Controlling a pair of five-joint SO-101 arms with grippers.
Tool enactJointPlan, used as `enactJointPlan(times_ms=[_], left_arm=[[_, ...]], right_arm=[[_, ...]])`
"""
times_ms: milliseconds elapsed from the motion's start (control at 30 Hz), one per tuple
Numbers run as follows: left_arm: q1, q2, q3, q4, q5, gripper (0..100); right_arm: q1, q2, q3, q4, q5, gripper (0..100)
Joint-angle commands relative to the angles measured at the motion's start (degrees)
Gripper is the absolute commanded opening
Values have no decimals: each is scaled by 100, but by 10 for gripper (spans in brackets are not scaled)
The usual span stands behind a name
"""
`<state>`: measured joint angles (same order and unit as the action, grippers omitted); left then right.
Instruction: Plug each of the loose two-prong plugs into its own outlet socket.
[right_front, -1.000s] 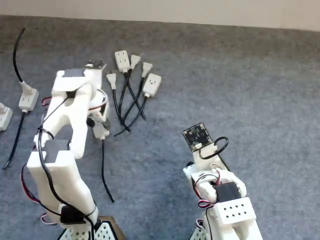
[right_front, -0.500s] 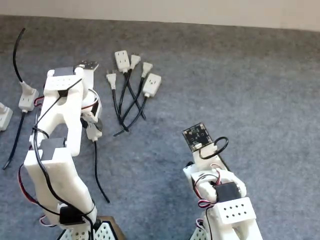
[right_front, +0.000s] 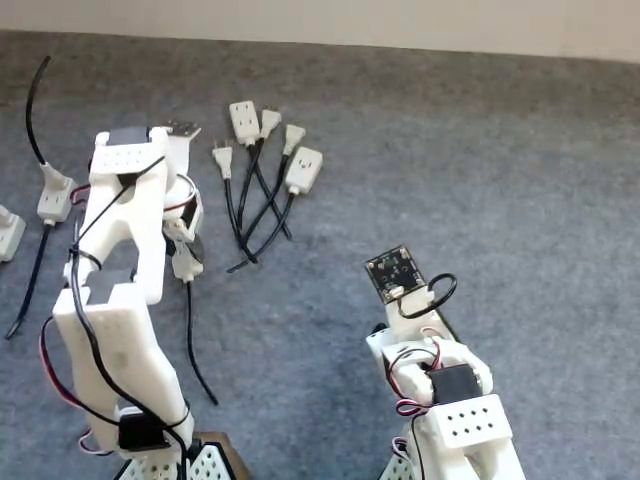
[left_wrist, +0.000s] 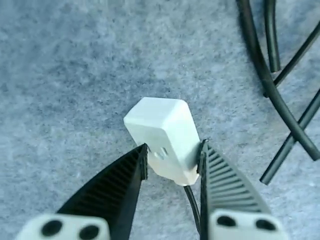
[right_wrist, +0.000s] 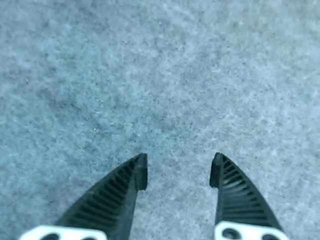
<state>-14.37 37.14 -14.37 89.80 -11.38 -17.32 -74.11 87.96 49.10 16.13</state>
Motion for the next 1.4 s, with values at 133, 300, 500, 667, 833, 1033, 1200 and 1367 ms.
enactJointPlan(times_ms=[133, 300, 500, 667, 833, 1033, 1200, 1367], left_arm=[[585, 101, -286, 0, -79, 4], [787, -57, -462, 475, -712, 4], [629, -910, -725, 976, -633, 45], [470, -1059, -681, 1020, -985, 295], [462, -1051, -338, 976, -1081, 284], [312, -497, 4, 343, -1073, 281], [13, 215, -479, 123, -1090, 280], [-207, 752, -1015, 123, -1099, 280]], right_arm=[[-40, 75, -40, -101, 79, 201], [-40, 75, -40, -101, 79, 201], [-40, 75, -40, -101, 79, 201], [-40, 75, -40, -101, 79, 201], [-40, 75, -40, -101, 79, 201], [-40, 75, -40, -101, 79, 201], [-40, 75, -40, -92, 79, 201], [-40, 75, -40, -92, 79, 201]])
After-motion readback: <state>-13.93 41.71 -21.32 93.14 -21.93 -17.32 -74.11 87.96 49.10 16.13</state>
